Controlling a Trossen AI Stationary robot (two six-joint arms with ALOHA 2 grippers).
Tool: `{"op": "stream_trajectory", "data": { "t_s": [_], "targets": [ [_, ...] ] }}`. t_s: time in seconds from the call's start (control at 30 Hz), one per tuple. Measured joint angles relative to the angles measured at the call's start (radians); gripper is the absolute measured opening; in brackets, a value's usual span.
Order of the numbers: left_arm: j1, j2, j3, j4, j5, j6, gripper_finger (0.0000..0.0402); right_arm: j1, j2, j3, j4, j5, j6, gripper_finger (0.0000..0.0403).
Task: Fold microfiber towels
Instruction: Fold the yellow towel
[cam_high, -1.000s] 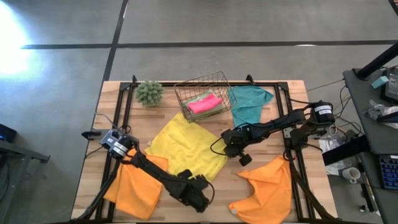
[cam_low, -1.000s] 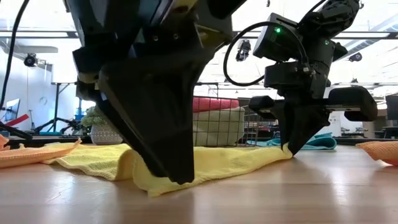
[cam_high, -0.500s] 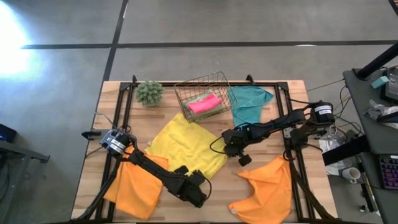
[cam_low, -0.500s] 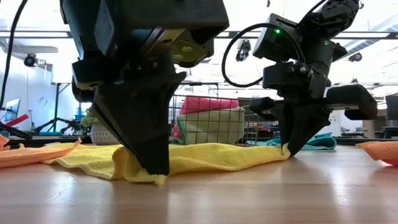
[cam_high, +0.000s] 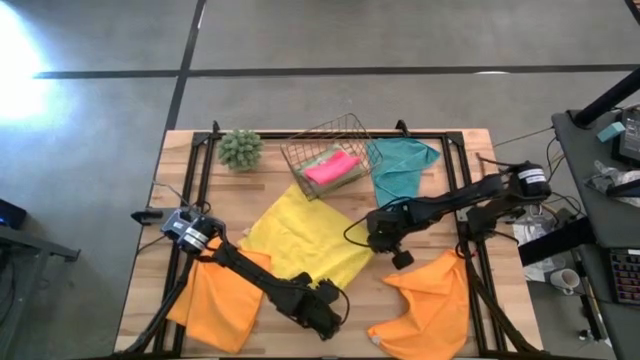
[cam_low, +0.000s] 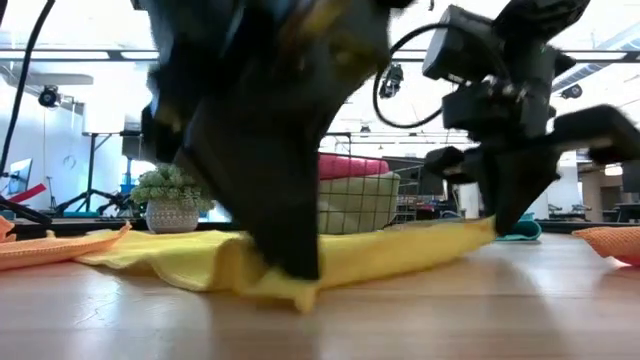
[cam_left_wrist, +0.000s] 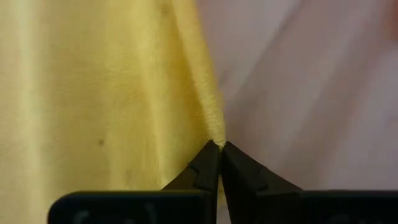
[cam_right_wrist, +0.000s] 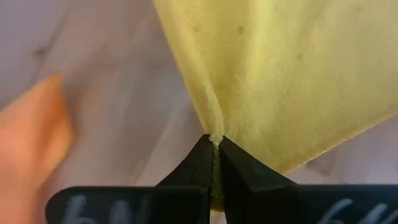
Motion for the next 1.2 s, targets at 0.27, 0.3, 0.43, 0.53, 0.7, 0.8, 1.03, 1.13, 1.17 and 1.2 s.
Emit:
{"op": "stream_trajectory", "data": {
  "t_s": [0.27, 0.3, 0.43, 0.53, 0.7, 0.8, 1.03, 1.13, 1.17, 1.2],
  "targets": [
    [0.0, -0.035, 0.085, -0.009, 0.014, -0.001, 0.0, 0.088, -0.202, 0.007, -0.11, 0.016, 0.102, 0.0008],
    [0.0, -0.041, 0.094, -0.02, 0.014, -0.001, 0.0, 0.093, -0.223, 0.007, -0.11, 0.018, 0.109, 0.0008],
    [0.0, -0.054, 0.134, -0.068, 0.012, -0.002, 0.0, 0.095, -0.264, 0.008, -0.108, 0.018, 0.14, 0.0008],
    [0.0, -0.054, 0.166, -0.149, 0.012, -0.005, 0.0, 0.095, -0.269, 0.009, -0.106, -0.002, 0.146, 0.0008],
    [-0.001, -0.058, 0.27, -0.328, 0.013, -0.005, 0.0, 0.116, -0.267, 0.059, -0.114, -0.076, 0.172, 0.0008],
    [-0.002, -0.058, 0.33, -0.418, 0.024, -0.004, 0.0, 0.141, -0.258, 0.112, -0.136, -0.077, 0.158, 0.0008],
    [-0.006, -0.059, 0.469, -0.683, 0.026, -0.004, 0.0, 0.149, -0.203, 0.26, -0.172, -0.059, 0.115, 0.0008],
    [-0.011, -0.059, 0.537, -0.791, 0.027, -0.004, 0.0, 0.151, -0.179, 0.333, -0.214, -0.057, 0.108, 0.0008],
    [-0.012, -0.059, 0.561, -0.819, 0.026, -0.004, 0.0, 0.151, -0.17, 0.355, -0.237, -0.051, 0.109, 0.0008],
    [-0.013, -0.06, 0.58, -0.829, 0.026, 0.0, 0.0, 0.151, -0.16, 0.376, -0.265, -0.04, 0.109, 0.0008]
  ]
}}
